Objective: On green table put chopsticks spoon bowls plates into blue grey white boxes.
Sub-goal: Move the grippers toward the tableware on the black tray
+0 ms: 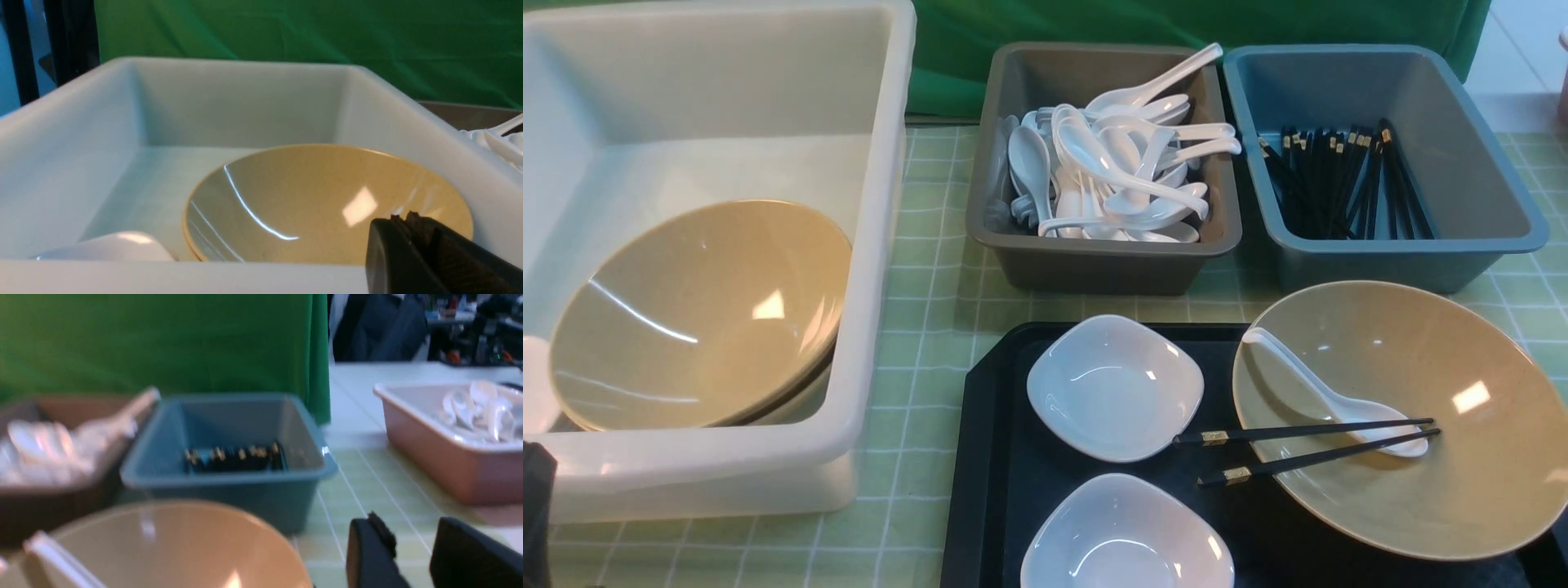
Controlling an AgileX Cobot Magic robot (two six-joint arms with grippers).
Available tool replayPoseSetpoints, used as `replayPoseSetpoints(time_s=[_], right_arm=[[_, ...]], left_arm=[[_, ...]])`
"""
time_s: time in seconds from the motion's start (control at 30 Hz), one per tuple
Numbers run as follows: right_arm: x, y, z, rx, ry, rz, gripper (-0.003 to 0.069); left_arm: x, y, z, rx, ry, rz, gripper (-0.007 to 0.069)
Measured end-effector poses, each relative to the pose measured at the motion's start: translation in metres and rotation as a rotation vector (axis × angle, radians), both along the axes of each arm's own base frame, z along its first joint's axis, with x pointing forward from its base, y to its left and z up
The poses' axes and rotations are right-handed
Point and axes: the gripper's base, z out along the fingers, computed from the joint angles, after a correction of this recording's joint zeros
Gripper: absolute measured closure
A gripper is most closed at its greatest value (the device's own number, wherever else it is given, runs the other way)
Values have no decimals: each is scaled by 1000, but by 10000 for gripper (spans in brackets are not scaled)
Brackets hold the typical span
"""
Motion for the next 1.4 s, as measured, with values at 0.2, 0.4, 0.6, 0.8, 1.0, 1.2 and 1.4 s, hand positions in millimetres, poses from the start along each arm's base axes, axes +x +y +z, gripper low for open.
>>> replayPoseSetpoints(time_s=[0.2,0.4,0.6,0.8,1.0,1.2,1.4], right_arm=[[-1,2,12,126,-151,34,423],[-5,3,36,240,-265,69,423],[2,0,127,249,-228,43,423],[64,-10,170,95,106,-26,423],[110,-14,149,-34,348,-9,423],[124,12,115,-77,704,158,423],[130,63,87,-500,965,626,423]], left_arm=[[-2,0,19,-96,-214,-16,626],[-14,2,50,-353,-548,-83,626],[-13,-1,126,-393,-494,-121,626],[42,2,185,-361,-32,-5,626],[84,-17,163,-240,307,-100,626],[82,-56,155,-66,361,-391,626],[73,-84,152,-63,393,-588,626]])
